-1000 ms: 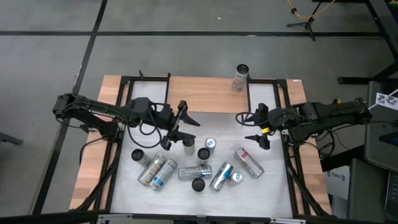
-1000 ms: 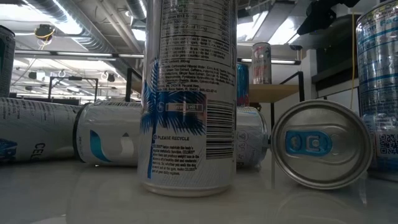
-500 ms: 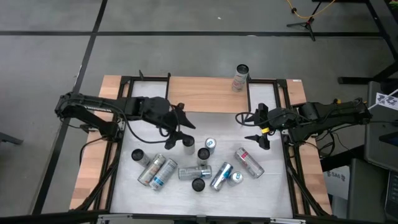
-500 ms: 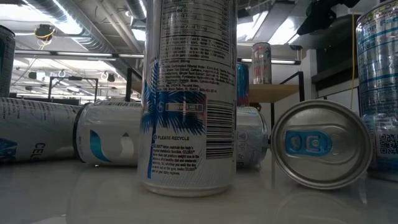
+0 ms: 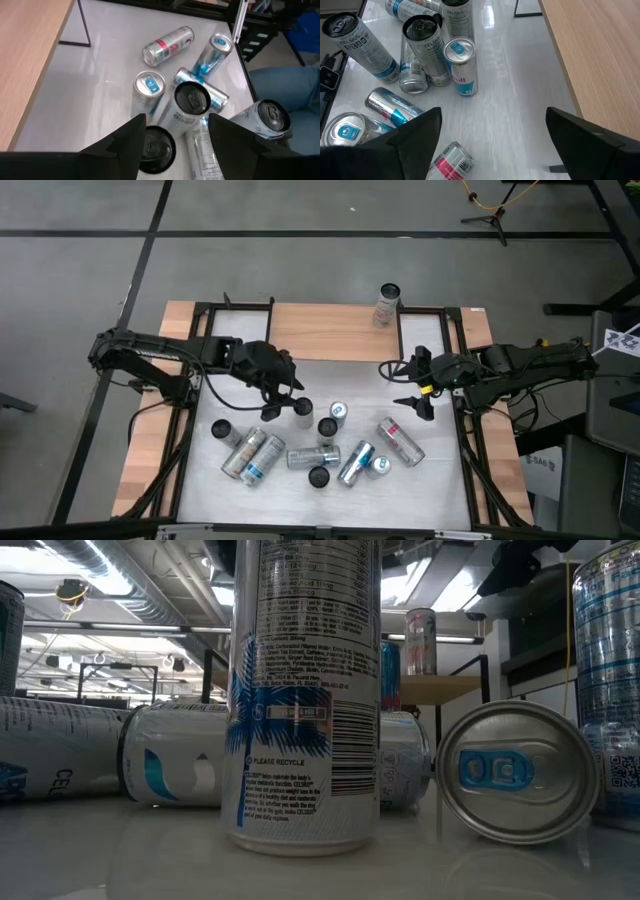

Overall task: Sort soda cans
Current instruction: Put the top white yellow soda can on the shelf

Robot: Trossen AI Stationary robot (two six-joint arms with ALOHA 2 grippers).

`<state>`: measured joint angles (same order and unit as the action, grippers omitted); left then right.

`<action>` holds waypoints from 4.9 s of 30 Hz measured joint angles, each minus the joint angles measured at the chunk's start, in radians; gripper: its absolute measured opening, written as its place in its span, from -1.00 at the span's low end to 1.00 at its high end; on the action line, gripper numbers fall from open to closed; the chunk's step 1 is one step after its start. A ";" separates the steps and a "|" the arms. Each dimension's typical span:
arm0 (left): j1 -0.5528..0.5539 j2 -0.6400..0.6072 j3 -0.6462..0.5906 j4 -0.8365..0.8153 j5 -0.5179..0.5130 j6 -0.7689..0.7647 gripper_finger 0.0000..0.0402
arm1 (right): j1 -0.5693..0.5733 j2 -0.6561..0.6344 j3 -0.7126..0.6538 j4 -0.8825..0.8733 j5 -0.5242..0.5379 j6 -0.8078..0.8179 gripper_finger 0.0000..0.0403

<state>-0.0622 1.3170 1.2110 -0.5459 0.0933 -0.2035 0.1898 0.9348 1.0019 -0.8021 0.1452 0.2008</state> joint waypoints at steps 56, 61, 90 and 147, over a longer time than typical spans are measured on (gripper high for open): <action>-0.032 0.183 -0.001 -0.063 -0.101 0.109 0.70 | 0.000 0.000 0.000 -0.001 0.000 0.000 0.74; -0.051 0.183 -0.010 -0.066 -0.104 0.109 0.70 | 0.000 0.000 0.000 -0.001 0.000 0.000 0.74; -0.063 0.183 -0.105 0.020 -0.144 0.089 0.70 | 0.000 0.000 0.000 -0.001 0.000 0.000 0.74; -0.016 0.075 -0.065 0.061 -0.234 -0.058 0.22 | 0.000 0.000 0.000 -0.007 0.000 0.000 0.74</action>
<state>-0.0787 1.3922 1.1460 -0.4853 -0.1406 -0.2618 0.1894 0.9348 1.0023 -0.8089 0.1452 0.2012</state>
